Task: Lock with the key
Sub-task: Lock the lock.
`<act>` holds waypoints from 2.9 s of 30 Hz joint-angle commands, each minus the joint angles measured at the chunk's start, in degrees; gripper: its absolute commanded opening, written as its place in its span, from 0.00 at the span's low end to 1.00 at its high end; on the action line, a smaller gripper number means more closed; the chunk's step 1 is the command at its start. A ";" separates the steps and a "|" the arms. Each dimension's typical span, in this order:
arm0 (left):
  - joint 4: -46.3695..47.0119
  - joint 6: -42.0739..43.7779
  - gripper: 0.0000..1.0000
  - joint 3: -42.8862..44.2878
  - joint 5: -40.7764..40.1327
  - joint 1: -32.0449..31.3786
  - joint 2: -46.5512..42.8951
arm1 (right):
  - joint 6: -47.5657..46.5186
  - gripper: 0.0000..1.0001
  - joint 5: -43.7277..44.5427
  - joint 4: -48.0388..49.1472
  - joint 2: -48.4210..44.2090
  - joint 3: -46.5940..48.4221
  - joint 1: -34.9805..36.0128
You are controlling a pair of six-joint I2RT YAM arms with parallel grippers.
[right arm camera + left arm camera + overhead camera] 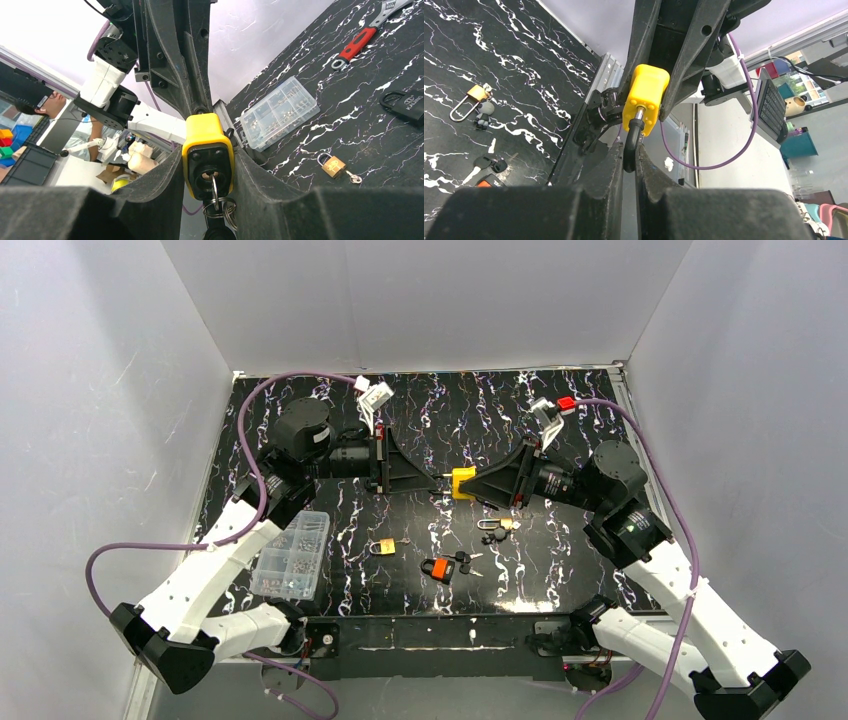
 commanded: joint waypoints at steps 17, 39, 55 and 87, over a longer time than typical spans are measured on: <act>-5.12 6.77 0.00 5.13 -8.17 -5.14 -0.34 | 9.04 0.01 -7.59 16.03 6.20 3.23 3.23; 0.12 0.17 0.00 6.13 -8.31 -7.24 2.69 | -1.90 0.01 -4.24 5.61 9.27 8.68 10.17; -1.35 1.55 0.00 7.32 -10.31 -9.31 4.29 | -4.61 0.01 -2.81 1.41 11.13 10.84 13.00; 0.95 -2.74 0.00 3.97 -0.46 3.01 -3.40 | 3.15 0.74 -18.76 11.94 3.81 2.34 -11.91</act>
